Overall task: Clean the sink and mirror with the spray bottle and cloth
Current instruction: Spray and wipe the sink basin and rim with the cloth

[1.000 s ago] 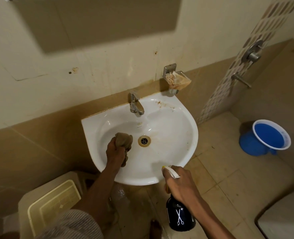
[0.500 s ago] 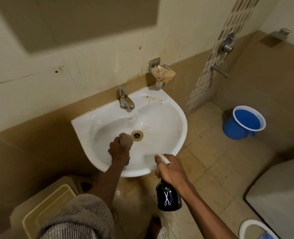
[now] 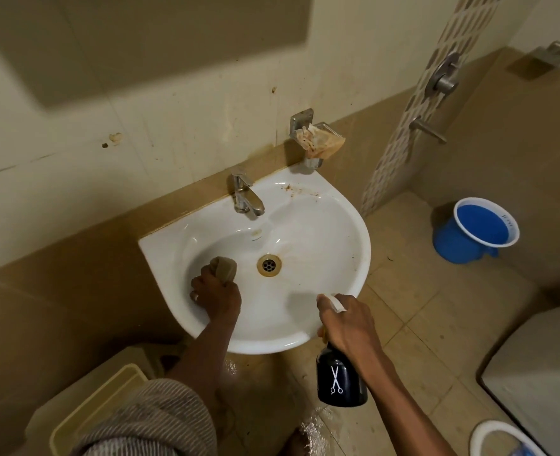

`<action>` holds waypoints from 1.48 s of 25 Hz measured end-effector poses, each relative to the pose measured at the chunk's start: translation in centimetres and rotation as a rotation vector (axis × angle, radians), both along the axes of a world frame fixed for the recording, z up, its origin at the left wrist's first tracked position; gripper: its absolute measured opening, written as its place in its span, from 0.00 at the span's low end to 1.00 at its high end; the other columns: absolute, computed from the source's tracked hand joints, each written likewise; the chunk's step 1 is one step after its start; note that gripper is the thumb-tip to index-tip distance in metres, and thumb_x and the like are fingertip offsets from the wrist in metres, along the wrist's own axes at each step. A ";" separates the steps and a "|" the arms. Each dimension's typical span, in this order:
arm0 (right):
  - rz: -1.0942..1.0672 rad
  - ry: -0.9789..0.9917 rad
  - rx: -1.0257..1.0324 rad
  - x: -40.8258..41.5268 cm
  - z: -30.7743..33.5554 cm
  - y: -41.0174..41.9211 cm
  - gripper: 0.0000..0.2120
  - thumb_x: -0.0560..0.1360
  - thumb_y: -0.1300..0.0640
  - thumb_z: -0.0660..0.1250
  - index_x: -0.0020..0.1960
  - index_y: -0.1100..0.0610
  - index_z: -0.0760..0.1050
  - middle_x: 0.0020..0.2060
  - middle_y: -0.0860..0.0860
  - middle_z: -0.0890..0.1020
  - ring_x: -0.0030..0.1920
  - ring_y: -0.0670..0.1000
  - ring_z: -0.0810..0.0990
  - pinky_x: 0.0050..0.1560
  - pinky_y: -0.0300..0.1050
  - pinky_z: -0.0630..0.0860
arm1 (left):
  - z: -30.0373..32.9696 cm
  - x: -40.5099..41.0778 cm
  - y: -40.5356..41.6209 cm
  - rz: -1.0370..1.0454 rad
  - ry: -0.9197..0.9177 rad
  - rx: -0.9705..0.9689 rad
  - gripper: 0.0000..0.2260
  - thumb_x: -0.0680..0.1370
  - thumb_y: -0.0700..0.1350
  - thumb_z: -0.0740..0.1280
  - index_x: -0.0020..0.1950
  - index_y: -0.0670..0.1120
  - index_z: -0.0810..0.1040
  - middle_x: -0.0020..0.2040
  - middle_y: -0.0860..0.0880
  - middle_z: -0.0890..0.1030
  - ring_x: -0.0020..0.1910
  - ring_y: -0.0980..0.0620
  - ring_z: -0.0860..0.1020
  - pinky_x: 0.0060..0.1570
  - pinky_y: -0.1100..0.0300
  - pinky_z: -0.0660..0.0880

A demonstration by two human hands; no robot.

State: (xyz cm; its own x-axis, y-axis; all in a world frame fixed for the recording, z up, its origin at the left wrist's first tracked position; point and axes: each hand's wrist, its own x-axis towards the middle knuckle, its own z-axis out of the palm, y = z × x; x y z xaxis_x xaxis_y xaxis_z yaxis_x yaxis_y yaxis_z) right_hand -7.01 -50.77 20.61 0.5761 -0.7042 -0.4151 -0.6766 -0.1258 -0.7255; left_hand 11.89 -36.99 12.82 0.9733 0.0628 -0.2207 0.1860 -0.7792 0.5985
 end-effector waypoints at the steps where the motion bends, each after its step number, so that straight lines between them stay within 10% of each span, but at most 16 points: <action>1: 0.004 -0.008 -0.002 0.2 0.0 0.0 0.27 0.77 0.36 0.61 0.58 0.58 0.82 0.44 0.55 0.88 0.43 0.54 0.87 0.43 0.46 0.82 | -0.1 0.3 0.0 0.003 -0.006 0.001 0.23 0.73 0.38 0.70 0.67 0.37 0.70 0.63 0.34 0.73 0.63 0.35 0.71 0.67 0.43 0.64; 15: -0.286 -0.107 -0.024 -2.9 3.6 2.2 0.15 0.83 0.44 0.63 0.46 0.48 0.84 0.33 0.51 0.87 0.32 0.43 0.84 0.37 0.43 0.79 | -3.7 0.9 -6.1 -0.637 0.283 0.167 0.23 0.78 0.48 0.62 0.73 0.52 0.62 0.69 0.45 0.62 0.64 0.39 0.65 0.65 0.45 0.67; 24: -0.500 -0.205 -0.068 -4.0 6.1 2.7 0.19 0.84 0.46 0.65 0.42 0.56 0.84 0.33 0.52 0.87 0.34 0.53 0.84 0.41 0.49 0.80 | 0.8 -6.1 -8.5 -0.622 0.711 -0.394 0.27 0.75 0.56 0.63 0.73 0.52 0.64 0.71 0.47 0.66 0.69 0.42 0.66 0.69 0.44 0.66; 29: -0.551 -0.252 -0.136 -4.9 7.8 1.6 0.19 0.84 0.44 0.63 0.44 0.54 0.84 0.34 0.53 0.88 0.37 0.53 0.87 0.43 0.51 0.83 | 4.2 -8.2 -8.0 -0.567 0.894 -0.721 0.18 0.76 0.49 0.66 0.65 0.51 0.73 0.57 0.43 0.81 0.37 0.49 0.77 0.27 0.62 0.73; 33: -0.577 -0.292 -0.172 -5.3 8.6 0.8 0.19 0.84 0.43 0.62 0.47 0.53 0.85 0.35 0.53 0.88 0.43 0.57 0.88 0.49 0.58 0.85 | 6.3 -9.0 -7.4 -0.760 1.023 -0.876 0.15 0.78 0.44 0.66 0.65 0.49 0.77 0.55 0.45 0.85 0.54 0.44 0.83 0.54 0.49 0.80; 37: -0.571 -0.304 -0.159 -5.7 8.9 1.0 0.18 0.85 0.45 0.62 0.50 0.54 0.86 0.37 0.53 0.89 0.44 0.56 0.88 0.51 0.59 0.85 | 6.0 -3.3 -7.6 -0.613 0.829 -0.921 0.16 0.77 0.41 0.67 0.65 0.49 0.77 0.58 0.47 0.84 0.58 0.43 0.81 0.50 0.50 0.80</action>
State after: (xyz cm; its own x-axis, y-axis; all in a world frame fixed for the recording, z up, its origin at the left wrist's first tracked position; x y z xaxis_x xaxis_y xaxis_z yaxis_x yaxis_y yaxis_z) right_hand -12.74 -49.73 29.46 0.1698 -0.9726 -0.1590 -0.4367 0.0704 -0.8969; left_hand 8.62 -44.58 18.84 0.3574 -0.8064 -0.4711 0.5118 -0.2528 0.8211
